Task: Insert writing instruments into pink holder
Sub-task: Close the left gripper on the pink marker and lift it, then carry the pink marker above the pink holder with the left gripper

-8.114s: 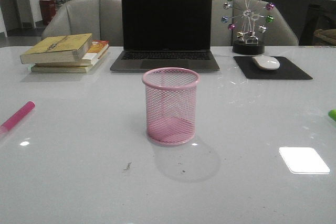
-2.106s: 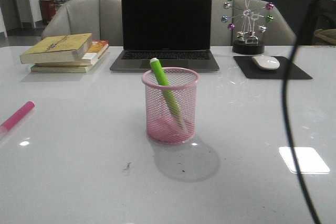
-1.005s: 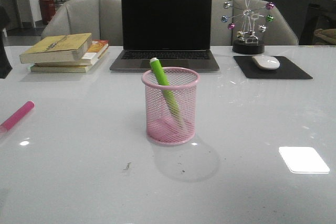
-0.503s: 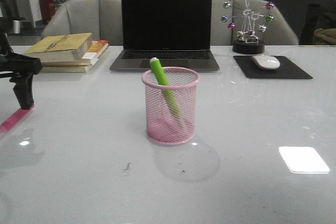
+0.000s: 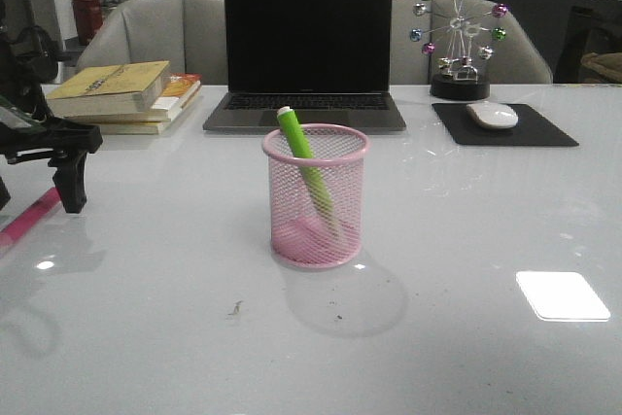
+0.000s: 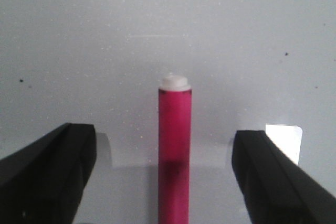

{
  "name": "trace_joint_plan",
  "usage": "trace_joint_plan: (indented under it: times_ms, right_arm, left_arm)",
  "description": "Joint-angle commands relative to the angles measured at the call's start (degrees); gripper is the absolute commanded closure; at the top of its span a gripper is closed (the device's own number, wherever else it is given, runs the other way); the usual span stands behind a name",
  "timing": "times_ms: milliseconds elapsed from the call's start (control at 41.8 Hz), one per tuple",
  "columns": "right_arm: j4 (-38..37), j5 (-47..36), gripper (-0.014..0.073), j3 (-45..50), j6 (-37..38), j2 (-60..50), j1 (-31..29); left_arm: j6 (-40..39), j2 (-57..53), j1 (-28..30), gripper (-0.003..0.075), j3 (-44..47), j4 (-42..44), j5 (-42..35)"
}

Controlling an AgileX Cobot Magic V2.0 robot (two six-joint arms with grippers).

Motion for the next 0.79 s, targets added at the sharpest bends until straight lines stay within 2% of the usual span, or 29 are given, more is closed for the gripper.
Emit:
trace_joint_plan:
  times_ms: [0,96,311,479,646,766]
  right_arm:
    - [-0.7,-3.9,0.0199,-1.7,-0.6,-0.1,0.0]
    - [-0.7,-3.9,0.0199,-1.7,-0.6,-0.1,0.0]
    - [-0.7,-3.9,0.0199,-1.7,-0.6,-0.1,0.0]
    - [-0.7,-3.9,0.0199,-1.7,-0.6,-0.1,0.0]
    - [-0.7,-3.9,0.0199,-1.7,-0.6,-0.1,0.0]
    - [-0.7,-3.9,0.0199,-1.7,-0.6,-0.1,0.0]
  left_arm:
    - [0.0,-2.8,0.1,0.0155,-1.7,-0.5,-1.2]
    - [0.0,-2.8,0.1,0.0215,-1.7,-0.5,-0.9]
    - [0.0,-2.8,0.1,0.0419,-1.7,-0.5,-0.8]
    - [0.0,-2.8,0.1,0.0544,-1.7,-0.5,-0.8]
    - [0.0,-4.3,0.1,0.0631,-1.7,-1.6,-1.1]
    - [2.6,-10.2,-0.3,0.0628,1.5,-6.4,-5.7]
